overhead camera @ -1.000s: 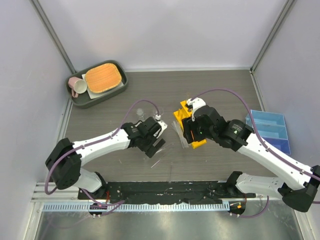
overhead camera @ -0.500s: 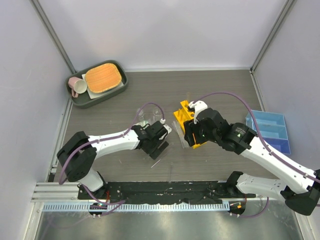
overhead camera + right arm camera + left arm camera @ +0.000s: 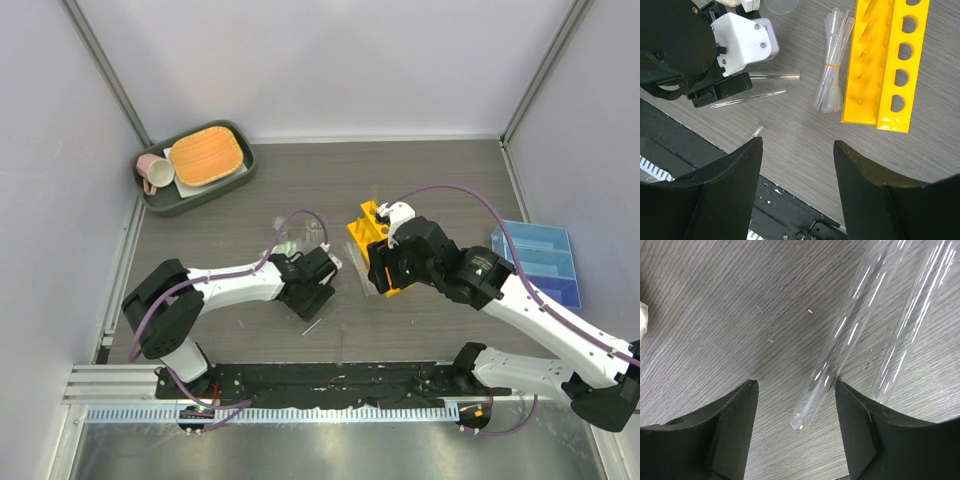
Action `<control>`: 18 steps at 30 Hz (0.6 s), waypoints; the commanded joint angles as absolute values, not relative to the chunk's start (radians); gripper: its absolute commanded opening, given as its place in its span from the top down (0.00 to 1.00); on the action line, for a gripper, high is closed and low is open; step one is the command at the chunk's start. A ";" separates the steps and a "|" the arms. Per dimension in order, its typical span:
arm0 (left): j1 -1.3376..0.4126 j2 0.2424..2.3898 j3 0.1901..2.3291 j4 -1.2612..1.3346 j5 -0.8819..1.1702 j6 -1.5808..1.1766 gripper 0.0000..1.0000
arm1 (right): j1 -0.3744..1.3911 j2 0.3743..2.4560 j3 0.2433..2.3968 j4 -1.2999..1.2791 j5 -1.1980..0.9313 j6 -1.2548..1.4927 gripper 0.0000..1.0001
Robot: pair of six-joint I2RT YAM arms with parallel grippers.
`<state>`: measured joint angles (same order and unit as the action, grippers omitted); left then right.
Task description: Organize the chemistry lab equipment
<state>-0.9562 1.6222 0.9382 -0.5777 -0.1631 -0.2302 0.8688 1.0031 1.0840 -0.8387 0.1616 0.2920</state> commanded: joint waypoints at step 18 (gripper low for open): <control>-0.976 1.720 0.971 -0.581 -0.071 -0.271 0.62 | 0.874 0.960 1.077 -0.807 0.155 0.296 0.36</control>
